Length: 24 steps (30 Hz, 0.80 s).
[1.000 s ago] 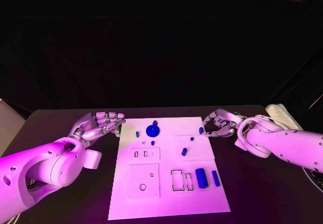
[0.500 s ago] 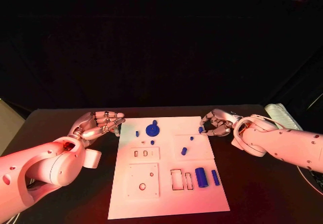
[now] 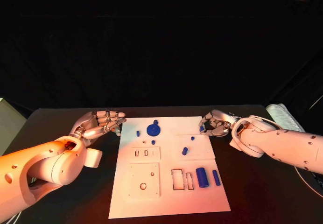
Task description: Assemble the parts on the task board
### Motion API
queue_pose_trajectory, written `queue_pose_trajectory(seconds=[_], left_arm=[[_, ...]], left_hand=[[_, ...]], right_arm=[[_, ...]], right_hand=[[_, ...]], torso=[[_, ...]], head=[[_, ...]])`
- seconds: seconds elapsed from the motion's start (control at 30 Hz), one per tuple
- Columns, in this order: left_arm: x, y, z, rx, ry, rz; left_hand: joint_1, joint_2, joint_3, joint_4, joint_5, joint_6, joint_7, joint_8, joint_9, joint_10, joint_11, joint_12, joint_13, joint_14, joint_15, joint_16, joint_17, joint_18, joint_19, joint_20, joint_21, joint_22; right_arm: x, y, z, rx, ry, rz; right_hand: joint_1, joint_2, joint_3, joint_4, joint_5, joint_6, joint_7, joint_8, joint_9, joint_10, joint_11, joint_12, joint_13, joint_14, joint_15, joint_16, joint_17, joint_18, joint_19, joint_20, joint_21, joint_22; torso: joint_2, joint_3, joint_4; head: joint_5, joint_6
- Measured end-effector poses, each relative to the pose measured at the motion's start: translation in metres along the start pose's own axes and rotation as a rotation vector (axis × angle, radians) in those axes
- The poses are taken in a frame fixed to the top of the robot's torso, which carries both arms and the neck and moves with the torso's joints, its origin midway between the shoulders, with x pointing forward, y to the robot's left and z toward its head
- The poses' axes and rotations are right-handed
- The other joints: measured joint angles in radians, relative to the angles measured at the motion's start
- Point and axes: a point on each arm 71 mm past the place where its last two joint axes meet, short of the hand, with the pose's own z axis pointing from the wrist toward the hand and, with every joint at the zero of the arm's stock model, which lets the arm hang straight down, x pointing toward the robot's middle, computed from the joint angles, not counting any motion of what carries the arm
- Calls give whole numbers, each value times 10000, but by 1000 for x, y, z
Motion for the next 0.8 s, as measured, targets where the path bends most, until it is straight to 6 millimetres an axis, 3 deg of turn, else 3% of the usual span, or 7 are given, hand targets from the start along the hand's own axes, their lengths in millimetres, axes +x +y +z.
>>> queue_pose_trajectory(seconds=[0.43, 0.63, 0.8], left_arm=[[-1, 0, 0, -11, -6, 6], [-1, 0, 0, -17, -5, 9], [-1, 0, 0, -22, -7, 11]], left_hand=[[0, 0, 0, 0, 0, -37, 37, 0, -1, 0, 0, 0, 9, 0, 0, 0, 1, 0, 0, 0, 0, -1], [0, 0, 0, 0, 0, -37, 37, 0, -2, 0, 0, 0, 9, 0, 0, 0, 1, 0, 0, 0, 0, -2], [0, 0, 0, 0, 0, -37, 37, 0, -2, 0, 0, 0, 8, 0, 0, 0, 2, -1, 0, 0, 0, -2]], right_arm=[[1, 0, 1, 48, 15, 35], [0, 0, 1, 52, -61, 56], [0, 2, 1, 37, -303, 153]], right_hand=[[67, 66, 343, -37, -191, 309, -106, 49, 14, -6, -12, 0, 0, 0, 1, 0, 0, 0, -1, -72, 0, -1], [39, 197, 608, -75, -192, 616, -205, 219, 63, 3, -146, 0, 0, -4, -81, 0, 0, 0, -4, -77, 0, -2], [-17, 249, 844, -150, -65, 846, -293, 407, 80, 1, -294, 0, -1, -21, -168, 0, 0, 0, 0, -218, 0, -3]], torso=[[-4, 3, 0], [-6, 3, 3], [-6, 6, 2]], head=[[-28, 13], [-17, 17], [-13, -3]])
